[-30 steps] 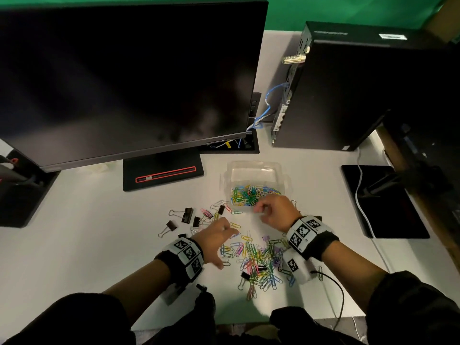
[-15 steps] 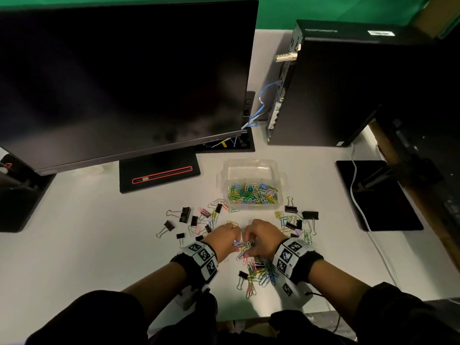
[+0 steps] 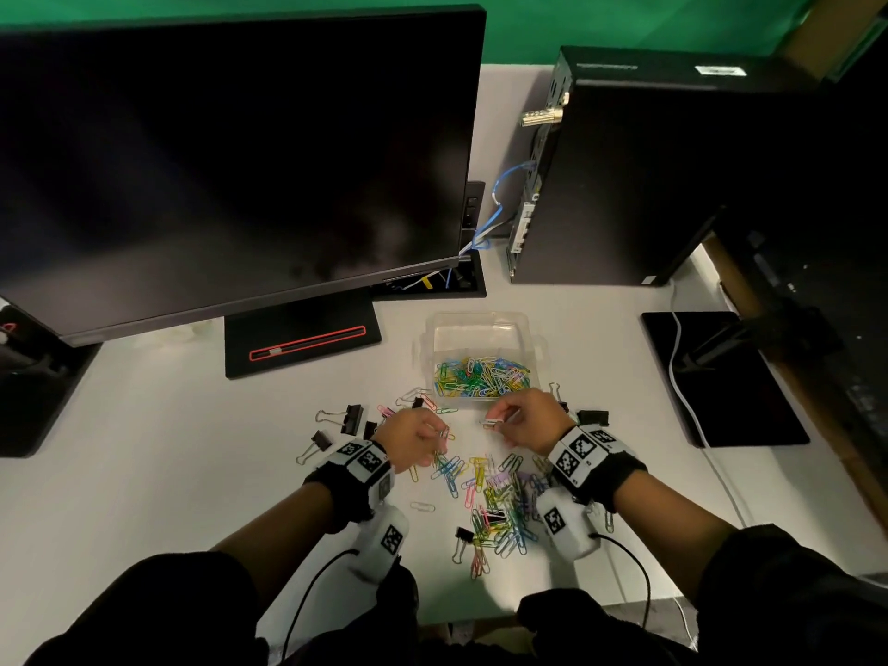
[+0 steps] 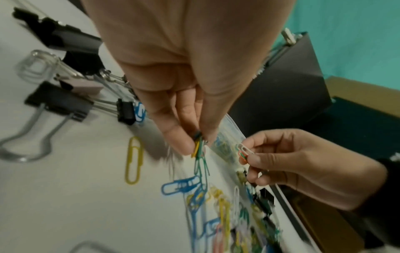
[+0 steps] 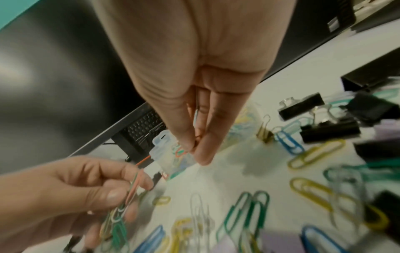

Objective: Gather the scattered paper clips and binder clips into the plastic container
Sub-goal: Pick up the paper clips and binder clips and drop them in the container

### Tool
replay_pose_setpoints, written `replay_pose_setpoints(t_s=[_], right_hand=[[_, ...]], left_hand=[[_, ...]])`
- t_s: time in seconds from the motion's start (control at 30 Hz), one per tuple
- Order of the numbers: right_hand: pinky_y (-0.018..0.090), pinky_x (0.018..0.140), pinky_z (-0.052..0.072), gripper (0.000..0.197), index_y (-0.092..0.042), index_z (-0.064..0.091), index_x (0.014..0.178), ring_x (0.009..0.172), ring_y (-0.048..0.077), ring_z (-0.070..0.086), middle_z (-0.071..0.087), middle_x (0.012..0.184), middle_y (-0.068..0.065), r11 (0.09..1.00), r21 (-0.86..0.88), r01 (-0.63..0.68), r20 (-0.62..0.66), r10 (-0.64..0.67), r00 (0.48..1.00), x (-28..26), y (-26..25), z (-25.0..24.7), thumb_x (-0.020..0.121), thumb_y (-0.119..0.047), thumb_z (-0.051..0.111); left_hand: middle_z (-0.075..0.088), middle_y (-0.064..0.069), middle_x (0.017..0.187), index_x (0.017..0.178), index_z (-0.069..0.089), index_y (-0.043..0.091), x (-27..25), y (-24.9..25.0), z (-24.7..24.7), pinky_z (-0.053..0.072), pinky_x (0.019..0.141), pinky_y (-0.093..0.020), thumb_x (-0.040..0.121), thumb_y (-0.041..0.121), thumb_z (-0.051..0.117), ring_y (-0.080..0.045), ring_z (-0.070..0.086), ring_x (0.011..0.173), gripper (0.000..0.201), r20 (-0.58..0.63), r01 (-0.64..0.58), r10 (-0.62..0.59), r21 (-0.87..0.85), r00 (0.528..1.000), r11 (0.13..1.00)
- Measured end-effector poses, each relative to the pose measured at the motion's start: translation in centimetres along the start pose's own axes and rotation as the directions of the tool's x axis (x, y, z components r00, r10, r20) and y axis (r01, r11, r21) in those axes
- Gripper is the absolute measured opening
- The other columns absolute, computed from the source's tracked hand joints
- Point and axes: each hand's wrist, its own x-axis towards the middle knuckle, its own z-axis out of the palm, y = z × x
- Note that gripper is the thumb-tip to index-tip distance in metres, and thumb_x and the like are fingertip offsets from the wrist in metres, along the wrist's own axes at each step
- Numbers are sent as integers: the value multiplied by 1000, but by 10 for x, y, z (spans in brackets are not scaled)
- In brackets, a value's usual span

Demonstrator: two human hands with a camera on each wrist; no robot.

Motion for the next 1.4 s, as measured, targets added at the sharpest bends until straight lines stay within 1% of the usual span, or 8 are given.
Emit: replay_pose_setpoints(t_s=[0.23, 0.5, 0.67, 0.83, 1.0, 1.2, 1.3, 1.4], right_hand=[[26, 59, 58, 15, -10, 68, 89, 59, 24, 66, 66, 77, 10, 988, 153, -20, -136, 41, 990, 15, -10, -26, 80, 1, 62], [29, 62, 54, 17, -13, 70, 93, 50, 10, 59, 68, 86, 6, 988, 151, 37, -297, 10, 955, 28, -14, -32, 84, -6, 58], [18, 49, 51, 18, -11, 68, 94, 56, 17, 60, 62, 79, -2, 998, -10, 55, 0, -55, 998, 5, -15, -22, 83, -3, 57], [25, 90, 44, 30, -12, 64, 107, 100, 17, 56, 63, 114, 5, 923, -314, 224, 248, -148, 957, -10, -14, -2, 77, -12, 69], [36, 99, 42, 74, -17, 45, 129, 119, 27, 42, 41, 130, 10, 877, -419, 234, 297, -111, 948, -6, -4, 20, 66, -33, 78], [40, 95, 44, 95, -13, 38, 133, 115, 26, 39, 37, 125, 10, 854, -425, 298, 349, -149, 925, -10, -3, 28, 55, -46, 82], [37, 95, 44, 94, -13, 40, 131, 115, 25, 38, 36, 124, 9, 855, -418, 307, 346, -162, 924, -11, -2, 31, 54, -45, 83], [36, 94, 43, 88, -14, 42, 129, 114, 25, 39, 37, 124, 10, 856, -417, 306, 362, -152, 920, -9, -1, 33, 56, -42, 82]], left_hand=[[55, -12, 80, 85, 54, 3, 6, 14, -5, 57, 51, -22, 91, -7, 48, -25, 57, 59, 13, 53, 58, -39, -442, 998, 895], [63, -12, 78, 78, 59, 6, 19, 44, -9, 58, 60, -18, 86, 0, 59, -15, 66, 63, 10, -94, -29, -8, -388, 996, 921], [55, -8, 73, 96, 63, -5, 33, 66, -10, 55, 54, -13, 88, 6, 59, -14, 57, 66, 14, -195, -68, 0, -341, 981, 938], [61, -11, 80, 111, 56, -10, 43, 77, -7, 56, 56, -13, 89, 2, 58, -9, 66, 54, 25, -164, -77, 8, -418, 986, 905], [60, -16, 92, 105, 57, -10, 43, 79, -12, 50, 90, -32, 93, -5, 44, -31, 60, 90, 18, -32, -14, -5, -581, 999, 814], [63, -15, 85, 84, 61, 1, 47, 76, -7, 57, 63, -15, 88, 8, 60, -17, 68, 67, 8, -125, -53, -14, -508, 992, 860], [61, -20, 101, 103, 63, -6, 48, 79, -6, 55, 68, -15, 91, 16, 57, -21, 63, 77, 25, -140, -37, -35, -481, 990, 876], [56, -23, 117, 120, 55, -8, 45, 83, -7, 48, 96, -31, 94, 16, 51, -32, 58, 107, 36, -121, -11, -53, -475, 991, 880]])
